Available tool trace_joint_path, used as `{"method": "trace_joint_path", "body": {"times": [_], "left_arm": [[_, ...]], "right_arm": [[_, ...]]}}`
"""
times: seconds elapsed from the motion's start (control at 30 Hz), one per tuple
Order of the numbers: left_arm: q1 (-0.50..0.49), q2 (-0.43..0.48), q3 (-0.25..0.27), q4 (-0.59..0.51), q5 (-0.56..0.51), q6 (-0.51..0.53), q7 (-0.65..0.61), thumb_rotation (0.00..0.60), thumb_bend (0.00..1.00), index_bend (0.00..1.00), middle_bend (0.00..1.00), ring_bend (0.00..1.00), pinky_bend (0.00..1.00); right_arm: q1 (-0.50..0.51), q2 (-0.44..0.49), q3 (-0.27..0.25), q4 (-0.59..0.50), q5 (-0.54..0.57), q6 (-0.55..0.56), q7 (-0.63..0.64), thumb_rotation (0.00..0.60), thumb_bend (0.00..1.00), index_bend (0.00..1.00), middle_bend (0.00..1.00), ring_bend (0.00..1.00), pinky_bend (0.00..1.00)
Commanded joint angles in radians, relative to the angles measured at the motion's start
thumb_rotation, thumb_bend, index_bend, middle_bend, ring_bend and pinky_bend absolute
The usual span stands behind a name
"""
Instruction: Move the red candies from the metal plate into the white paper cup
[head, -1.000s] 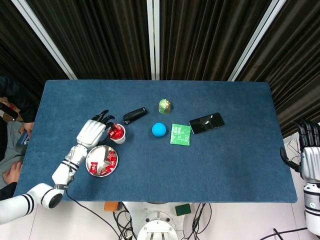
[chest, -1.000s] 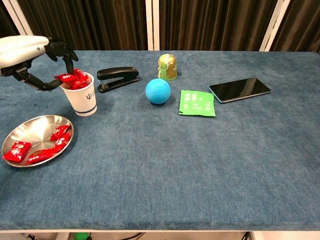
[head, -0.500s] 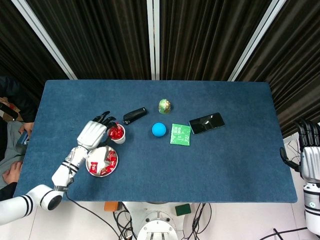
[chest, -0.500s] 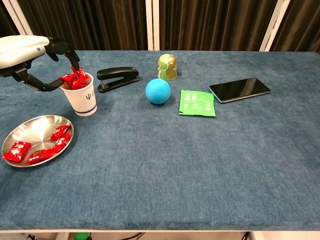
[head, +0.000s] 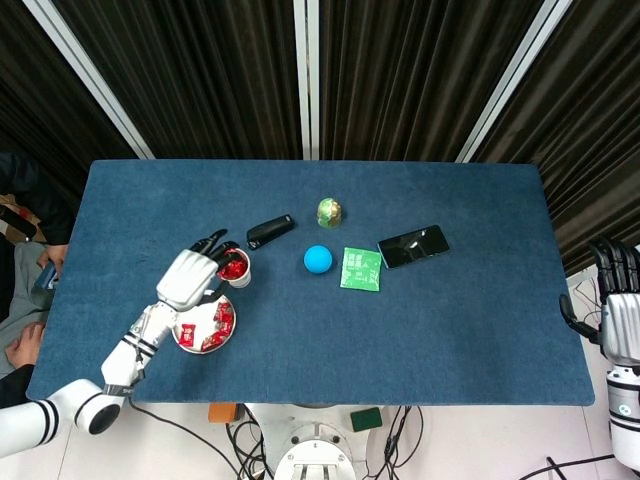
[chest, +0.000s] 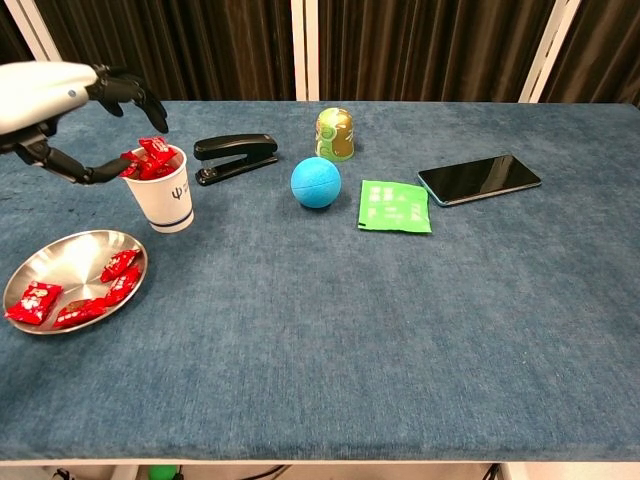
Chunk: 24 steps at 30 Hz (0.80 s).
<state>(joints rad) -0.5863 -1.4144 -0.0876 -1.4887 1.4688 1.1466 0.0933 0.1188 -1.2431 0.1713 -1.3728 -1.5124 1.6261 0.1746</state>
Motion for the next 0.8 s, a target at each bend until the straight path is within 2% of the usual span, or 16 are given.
{"method": "trace_joint_path", "body": {"times": [0.03, 0.17, 0.37, 0.5, 0.53, 0.57, 0.6, 0.63, 0.67, 0.77, 0.8], "left_arm": [[0.042, 0.034, 0.013, -0.047, 0.015, 0.061, 0.008, 0.6, 0.39, 0.29, 0.2, 0.04, 0.23], [0.131, 0.075, 0.039, -0.08, 0.017, 0.177, 0.006, 0.6, 0.37, 0.29, 0.2, 0.05, 0.23], [0.31, 0.126, 0.11, -0.077, 0.008, 0.36, -0.026, 0.6, 0.32, 0.28, 0.2, 0.05, 0.23], [0.417, 0.131, 0.156, -0.047, -0.019, 0.436, 0.002, 0.6, 0.23, 0.25, 0.19, 0.05, 0.23], [0.443, 0.131, 0.166, -0.037, -0.032, 0.445, 0.015, 0.585, 0.2, 0.23, 0.18, 0.04, 0.23], [0.458, 0.133, 0.171, -0.03, -0.042, 0.449, 0.025, 0.536, 0.17, 0.2, 0.16, 0.04, 0.22], [0.474, 0.135, 0.174, -0.019, -0.052, 0.453, 0.03, 0.453, 0.13, 0.17, 0.13, 0.03, 0.21], [0.483, 0.136, 0.174, -0.012, -0.056, 0.454, 0.029, 0.415, 0.12, 0.16, 0.12, 0.02, 0.21], [0.49, 0.139, 0.176, -0.006, -0.058, 0.452, 0.026, 0.341, 0.1, 0.14, 0.09, 0.01, 0.19], [0.504, 0.147, 0.175, 0.001, -0.056, 0.447, 0.02, 0.249, 0.09, 0.12, 0.08, 0.0, 0.16], [0.507, 0.149, 0.175, 0.002, -0.054, 0.446, 0.023, 0.239, 0.09, 0.12, 0.07, 0.0, 0.16]], "right_arm": [[-0.002, 0.001, 0.0, 0.0, 0.001, 0.002, 0.003, 0.6, 0.35, 0.0, 0.0, 0.0, 0.0], [-0.007, 0.004, -0.001, 0.006, 0.005, 0.003, 0.006, 0.6, 0.35, 0.0, 0.0, 0.0, 0.0], [-0.032, 0.011, -0.018, 0.037, 0.027, -0.008, 0.008, 0.6, 0.34, 0.0, 0.0, 0.0, 0.0], [-0.056, 0.025, -0.047, 0.064, 0.049, -0.042, -0.001, 0.6, 0.31, 0.0, 0.0, 0.0, 0.0], [-0.063, 0.03, -0.057, 0.069, 0.06, -0.06, -0.004, 0.6, 0.3, 0.0, 0.0, 0.0, 0.0], [-0.068, 0.033, -0.065, 0.071, 0.067, -0.076, -0.006, 0.6, 0.29, 0.0, 0.0, 0.0, 0.0], [-0.072, 0.036, -0.075, 0.073, 0.076, -0.096, -0.007, 0.6, 0.29, 0.0, 0.0, 0.0, 0.0], [-0.074, 0.039, -0.082, 0.072, 0.081, -0.112, -0.01, 0.6, 0.28, 0.0, 0.0, 0.0, 0.0], [-0.075, 0.041, -0.088, 0.071, 0.086, -0.127, -0.014, 0.6, 0.28, 0.0, 0.0, 0.0, 0.0], [-0.076, 0.037, -0.098, 0.068, 0.095, -0.156, -0.025, 0.6, 0.28, 0.0, 0.0, 0.0, 0.0], [-0.076, 0.034, -0.098, 0.068, 0.096, -0.158, -0.025, 0.6, 0.28, 0.0, 0.0, 0.0, 0.0]]}}
